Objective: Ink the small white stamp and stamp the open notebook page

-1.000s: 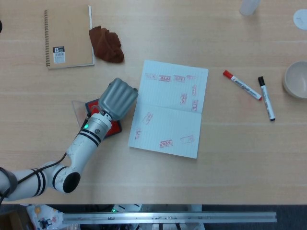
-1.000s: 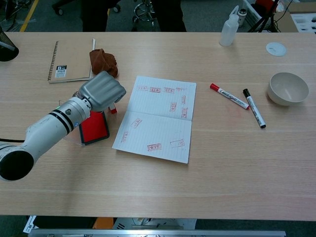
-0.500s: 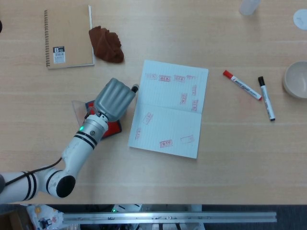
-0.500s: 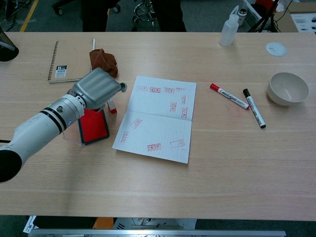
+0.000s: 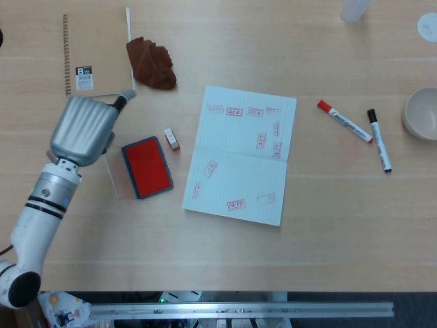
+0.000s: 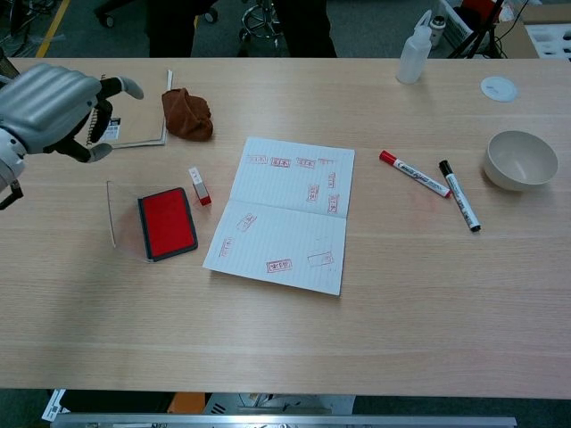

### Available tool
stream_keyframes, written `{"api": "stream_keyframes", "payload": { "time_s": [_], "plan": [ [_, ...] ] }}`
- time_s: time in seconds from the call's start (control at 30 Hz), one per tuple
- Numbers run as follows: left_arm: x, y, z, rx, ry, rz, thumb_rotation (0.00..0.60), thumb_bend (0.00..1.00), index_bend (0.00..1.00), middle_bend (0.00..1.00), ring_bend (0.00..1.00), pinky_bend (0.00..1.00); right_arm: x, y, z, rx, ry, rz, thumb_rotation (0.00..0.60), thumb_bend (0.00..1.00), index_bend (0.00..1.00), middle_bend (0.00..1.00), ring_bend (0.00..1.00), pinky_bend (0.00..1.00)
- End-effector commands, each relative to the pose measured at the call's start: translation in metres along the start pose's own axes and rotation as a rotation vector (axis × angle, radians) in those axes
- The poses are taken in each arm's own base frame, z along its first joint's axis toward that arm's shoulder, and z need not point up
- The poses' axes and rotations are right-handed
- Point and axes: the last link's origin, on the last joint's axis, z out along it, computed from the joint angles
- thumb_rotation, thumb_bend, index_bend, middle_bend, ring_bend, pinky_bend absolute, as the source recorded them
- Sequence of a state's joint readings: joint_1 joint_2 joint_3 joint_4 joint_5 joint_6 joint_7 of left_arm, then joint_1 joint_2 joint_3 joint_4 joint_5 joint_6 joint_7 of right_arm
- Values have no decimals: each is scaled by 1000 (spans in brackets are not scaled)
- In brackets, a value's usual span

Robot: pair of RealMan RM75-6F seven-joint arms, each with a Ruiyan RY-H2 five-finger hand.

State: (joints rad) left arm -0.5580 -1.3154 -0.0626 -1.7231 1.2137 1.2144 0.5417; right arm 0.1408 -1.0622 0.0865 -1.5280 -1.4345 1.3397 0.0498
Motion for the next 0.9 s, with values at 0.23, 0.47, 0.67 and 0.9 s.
{"api": "stream_keyframes", "payload": {
  "time_s": [0.23,0.47,0.67,0.9],
  "plan": [
    [0,-68,-51,189,65,-105,600,264,205,562,558,850,-1,-11,3,64,-1,-1,600,153,253,356,271,393],
    [-10,-97,-90,302,107,-91,600,264,243,552,542,785,-2,-21,0,146,-3,6,600,148,296,373,271,393],
    [-12,-109,-122,353,152,-76,600,264,250,545,539,759,-3,-24,-1,158,-4,-1,600,146,306,376,271,393],
    [-12,-108,-139,338,135,-84,600,264,268,543,536,732,-6,-29,-2,166,-9,-7,600,146,306,376,271,393]
  ]
}}
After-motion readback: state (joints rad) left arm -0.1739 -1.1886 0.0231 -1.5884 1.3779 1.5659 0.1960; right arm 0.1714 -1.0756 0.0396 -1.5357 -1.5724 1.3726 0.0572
